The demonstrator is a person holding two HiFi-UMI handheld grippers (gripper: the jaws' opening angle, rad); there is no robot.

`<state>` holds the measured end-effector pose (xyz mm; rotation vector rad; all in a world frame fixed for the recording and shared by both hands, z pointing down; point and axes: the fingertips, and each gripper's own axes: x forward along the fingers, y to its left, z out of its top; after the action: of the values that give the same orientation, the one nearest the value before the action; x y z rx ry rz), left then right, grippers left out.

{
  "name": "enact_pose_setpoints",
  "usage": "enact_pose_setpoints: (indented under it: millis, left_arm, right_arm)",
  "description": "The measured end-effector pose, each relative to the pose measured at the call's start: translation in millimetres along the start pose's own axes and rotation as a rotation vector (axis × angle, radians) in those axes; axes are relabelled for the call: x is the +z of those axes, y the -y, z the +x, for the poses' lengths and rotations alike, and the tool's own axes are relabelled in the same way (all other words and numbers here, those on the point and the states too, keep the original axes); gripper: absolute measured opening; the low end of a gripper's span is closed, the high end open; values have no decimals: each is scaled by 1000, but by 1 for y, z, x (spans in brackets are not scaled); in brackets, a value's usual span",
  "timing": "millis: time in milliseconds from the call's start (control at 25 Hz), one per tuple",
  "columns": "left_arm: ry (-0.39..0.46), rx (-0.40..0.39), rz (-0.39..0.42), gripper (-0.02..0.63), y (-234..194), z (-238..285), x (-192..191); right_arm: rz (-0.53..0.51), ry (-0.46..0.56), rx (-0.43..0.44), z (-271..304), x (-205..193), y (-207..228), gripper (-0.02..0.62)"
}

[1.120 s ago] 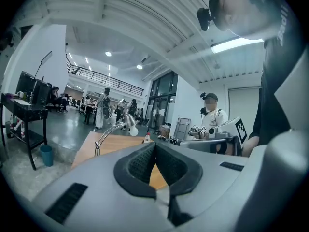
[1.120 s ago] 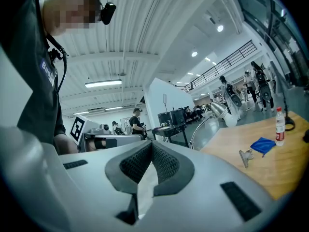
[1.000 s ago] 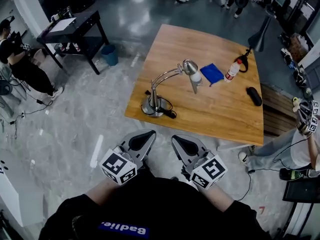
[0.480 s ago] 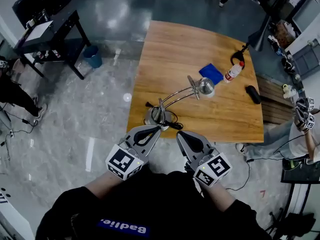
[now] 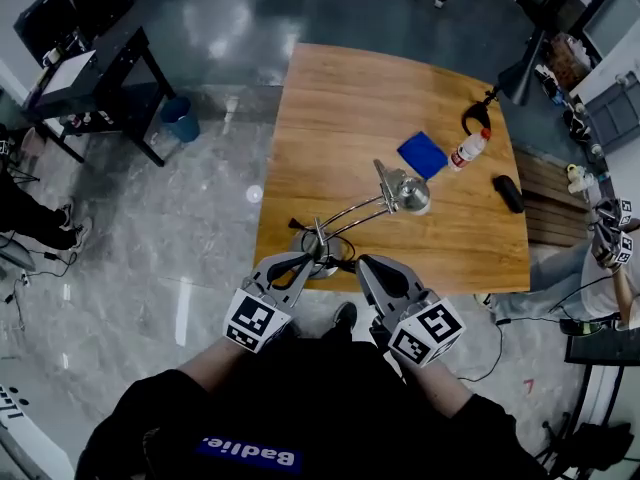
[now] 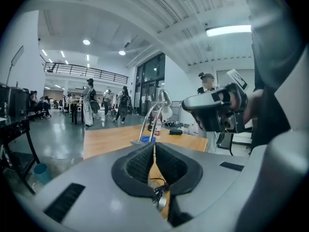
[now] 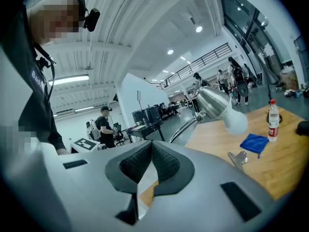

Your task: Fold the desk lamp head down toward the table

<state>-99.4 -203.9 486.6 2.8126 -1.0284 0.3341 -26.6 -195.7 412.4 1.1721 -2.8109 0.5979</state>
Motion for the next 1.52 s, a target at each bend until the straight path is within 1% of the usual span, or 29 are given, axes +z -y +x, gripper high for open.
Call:
enact_pose_setpoints:
  millis: [120, 160, 240, 320, 440, 520, 640, 880, 960, 1000, 1120, 1160, 1240, 1280, 1400, 1520]
  left_arm:
    - [-61, 9, 14, 13, -9, 14, -19]
    - [-81, 12, 14, 36, -11, 19, -26]
    - [-110, 19, 14, 104, -15, 27, -36]
    - [-126, 24, 18, 142, -19, 35, -41]
    - [-142, 19, 30, 161, -21, 48, -47]
    - [-148, 14, 42, 163, -22, 56, -49]
    - [-148, 8, 48, 163, -24, 67, -51]
    - [-138, 4, 54, 161, -25, 82, -51]
    - [-146, 3, 55, 159, -25, 84, -54]
    - [-152, 4, 56, 141, -25, 85, -56]
    - [-173, 5, 51, 138, -25, 86, -59]
    - [-178, 3, 47, 137, -24, 87, -59]
    - [-180, -2, 37, 137, -24, 87, -59]
    - [-179, -3, 31, 137, -25, 87, -59]
    - [-178, -9, 12, 137, -25, 87, -60]
    - [-184, -12, 9, 137, -25, 87, -60]
  right_arm:
    - [25, -13, -8, 3, 0, 13, 8]
    - [39, -20, -9, 4, -1, 16, 8]
    - [79, -30, -19, 7, -4, 23, 11]
    - [121, -32, -24, 9, -5, 31, 30]
    - [185, -43, -17, 14, -8, 38, 89]
    - [241, -37, -25, 17, -8, 43, 107]
    - [315, -12, -29, 23, -3, 50, 118]
    - [386, 43, -27, 38, 17, 58, 118]
    - [422, 56, -38, 41, 20, 62, 118]
    - [443, 61, -46, 42, 20, 65, 118]
    - [483, 82, -65, 42, 21, 74, 118]
    - [493, 93, -62, 41, 22, 76, 114]
    - [529, 117, -37, 40, 24, 77, 62]
    - [549, 127, -19, 41, 24, 76, 52]
    - [568, 147, 22, 40, 24, 76, 44]
    - [594, 154, 39, 39, 23, 77, 40]
